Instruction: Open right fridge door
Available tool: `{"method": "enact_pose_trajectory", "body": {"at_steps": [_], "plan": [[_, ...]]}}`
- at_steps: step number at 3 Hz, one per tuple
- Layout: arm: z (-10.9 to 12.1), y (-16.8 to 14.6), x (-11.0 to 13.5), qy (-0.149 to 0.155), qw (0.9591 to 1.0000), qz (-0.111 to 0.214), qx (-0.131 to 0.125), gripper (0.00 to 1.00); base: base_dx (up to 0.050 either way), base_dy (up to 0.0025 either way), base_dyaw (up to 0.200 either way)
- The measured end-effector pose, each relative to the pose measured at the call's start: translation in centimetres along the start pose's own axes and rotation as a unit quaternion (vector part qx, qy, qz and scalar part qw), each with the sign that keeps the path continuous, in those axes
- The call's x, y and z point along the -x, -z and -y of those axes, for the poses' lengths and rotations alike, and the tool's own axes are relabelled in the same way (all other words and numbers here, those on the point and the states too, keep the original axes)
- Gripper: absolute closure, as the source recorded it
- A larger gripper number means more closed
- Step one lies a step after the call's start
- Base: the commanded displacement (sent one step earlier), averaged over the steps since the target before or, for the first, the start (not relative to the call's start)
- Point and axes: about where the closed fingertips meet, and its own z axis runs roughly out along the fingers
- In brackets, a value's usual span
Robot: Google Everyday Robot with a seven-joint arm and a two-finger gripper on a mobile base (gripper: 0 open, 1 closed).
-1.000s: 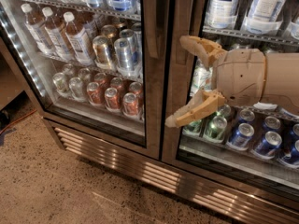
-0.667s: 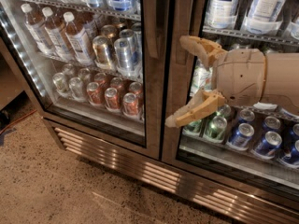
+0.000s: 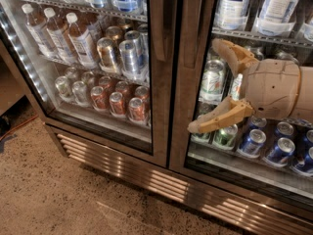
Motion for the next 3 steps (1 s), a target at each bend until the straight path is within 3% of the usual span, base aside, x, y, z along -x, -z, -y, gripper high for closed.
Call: {"method": "enact_pose_trajectory", "body": {"at_steps": [1,3], "plan": [[-0.27,-0.36,1.28,0.014,0.9999,0.002,0.004,0.00,0.000,0.00000,0.000],[-0.27,-0.37,1.28,0.014,0.9999,0.002,0.004,0.00,0.000,0.00001,0.198]]}}
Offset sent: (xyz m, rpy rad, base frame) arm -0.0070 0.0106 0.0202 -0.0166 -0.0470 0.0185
